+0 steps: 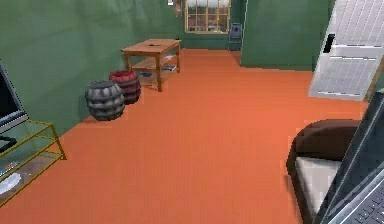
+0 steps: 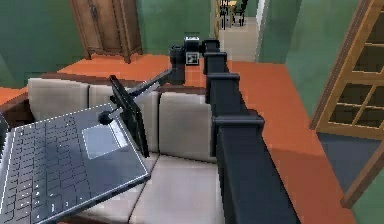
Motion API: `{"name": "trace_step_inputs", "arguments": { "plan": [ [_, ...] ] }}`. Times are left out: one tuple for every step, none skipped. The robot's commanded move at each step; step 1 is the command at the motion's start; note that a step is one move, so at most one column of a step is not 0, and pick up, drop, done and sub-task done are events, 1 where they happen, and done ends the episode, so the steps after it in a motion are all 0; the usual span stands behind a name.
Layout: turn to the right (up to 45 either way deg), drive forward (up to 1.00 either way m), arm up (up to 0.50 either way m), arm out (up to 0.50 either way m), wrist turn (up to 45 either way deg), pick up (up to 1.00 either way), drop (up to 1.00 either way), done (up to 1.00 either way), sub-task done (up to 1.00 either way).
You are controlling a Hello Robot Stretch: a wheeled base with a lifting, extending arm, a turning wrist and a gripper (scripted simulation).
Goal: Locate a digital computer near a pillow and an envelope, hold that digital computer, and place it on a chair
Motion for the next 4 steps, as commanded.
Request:
{"name": "trace_step_inputs", "arguments": {
  "plan": [
    [0.0,0.00,0.00,0.00,-36.0,0.00,0.00,0.00,0.00],
    [0.0,0.00,0.00,-0.40,0.0,0.00,0.00,0.00,0.00],
    [12.0,0.00,0.00,0.00,0.0,0.00,0.00,0.00,0.00],
    [0.0,1.00,0.00,0.00,0.0,0.00,0.00,0.00,0.00]
  ]
}}
